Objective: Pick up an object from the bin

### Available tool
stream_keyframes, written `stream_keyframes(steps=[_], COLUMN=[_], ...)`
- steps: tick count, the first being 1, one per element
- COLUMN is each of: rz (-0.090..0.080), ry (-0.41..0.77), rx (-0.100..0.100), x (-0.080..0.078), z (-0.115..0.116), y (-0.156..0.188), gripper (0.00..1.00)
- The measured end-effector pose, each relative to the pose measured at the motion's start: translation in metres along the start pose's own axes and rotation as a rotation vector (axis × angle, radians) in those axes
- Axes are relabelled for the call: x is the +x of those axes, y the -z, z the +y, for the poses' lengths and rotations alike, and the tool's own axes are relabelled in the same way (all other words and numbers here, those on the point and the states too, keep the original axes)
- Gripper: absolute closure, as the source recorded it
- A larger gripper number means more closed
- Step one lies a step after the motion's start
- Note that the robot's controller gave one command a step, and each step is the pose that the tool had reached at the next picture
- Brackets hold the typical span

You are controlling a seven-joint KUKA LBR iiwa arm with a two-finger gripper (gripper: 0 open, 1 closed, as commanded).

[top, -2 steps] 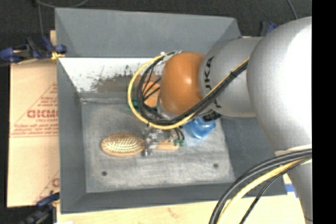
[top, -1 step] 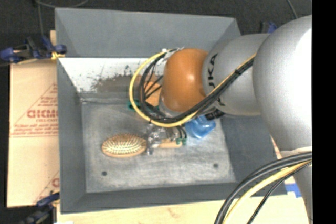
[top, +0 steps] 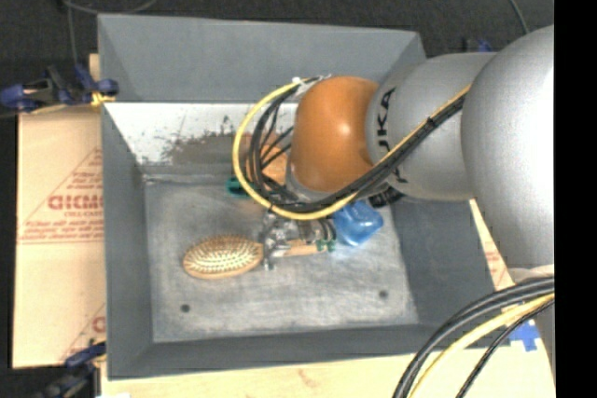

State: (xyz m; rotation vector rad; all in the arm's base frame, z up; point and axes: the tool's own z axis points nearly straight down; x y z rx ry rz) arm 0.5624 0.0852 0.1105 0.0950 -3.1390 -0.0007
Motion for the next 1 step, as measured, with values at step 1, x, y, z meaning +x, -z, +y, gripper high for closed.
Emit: stream_keyframes(steps=[1], rz=[-0.004], ry=[0.0], rx=[0.0], x=[-0.0008], z=[0.0001], y=[0.016], gripper=[1.0])
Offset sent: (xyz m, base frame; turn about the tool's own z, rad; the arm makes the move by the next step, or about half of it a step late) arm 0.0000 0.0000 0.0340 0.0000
